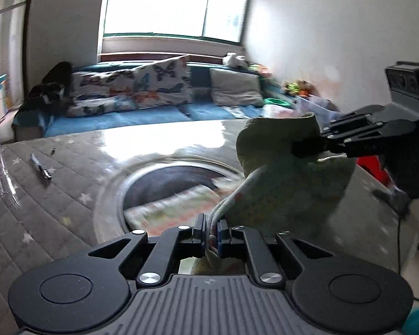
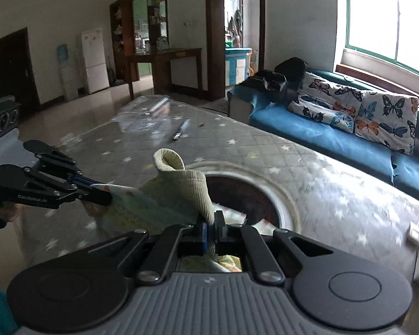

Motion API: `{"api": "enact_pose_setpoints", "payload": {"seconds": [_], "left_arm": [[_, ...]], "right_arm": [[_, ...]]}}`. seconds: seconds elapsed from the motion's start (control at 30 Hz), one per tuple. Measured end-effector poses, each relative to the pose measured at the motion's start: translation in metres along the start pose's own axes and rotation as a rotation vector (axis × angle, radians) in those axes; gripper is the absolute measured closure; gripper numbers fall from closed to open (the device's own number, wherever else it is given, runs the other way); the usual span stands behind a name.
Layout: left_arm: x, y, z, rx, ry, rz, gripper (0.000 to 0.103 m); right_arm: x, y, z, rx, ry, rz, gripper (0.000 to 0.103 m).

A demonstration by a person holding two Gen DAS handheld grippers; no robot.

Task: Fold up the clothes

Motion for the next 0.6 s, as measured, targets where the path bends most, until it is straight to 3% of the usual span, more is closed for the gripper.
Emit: {"api": "enact_pose_setpoints", "payload": {"seconds": [0.2, 0.3, 0.4, 0.6], "left_arm": [[-0.014, -0.067, 0.051, -0.062, 0.113, 0.086, 0.094], [-0.006, -0.095, 0.069, -0.106, 0.151, 0.142, 0.094], [0.003, -0.111, 0.080, -0.125, 0.181, 0.180, 0.093], [0.007, -0.110, 0.086, -0.141, 0.206, 0.180, 0.081]], "right_arm": [[-0.011, -0.082, -0.036, 0.034, -0.074, 0.075, 0.097], [0.000, -0.108, -0.051, 0.070, -0.127, 0.089, 0.089], [0.012, -0.112, -0.066, 0.116, -0.166, 0.090, 0.087], [0.046, -0.076, -0.085, 0.185, -0.196, 0.098, 0.086]]}}
Point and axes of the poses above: each gripper's, at about its wrist camera, not at the fingertips, and y roughly against the way its jaws point, z to its left, x to its underside, the point moved 4 cm from there along -y, roughly the way its jaws point, and after that the axes turned 1 degree about x, right-handed, at the moved point
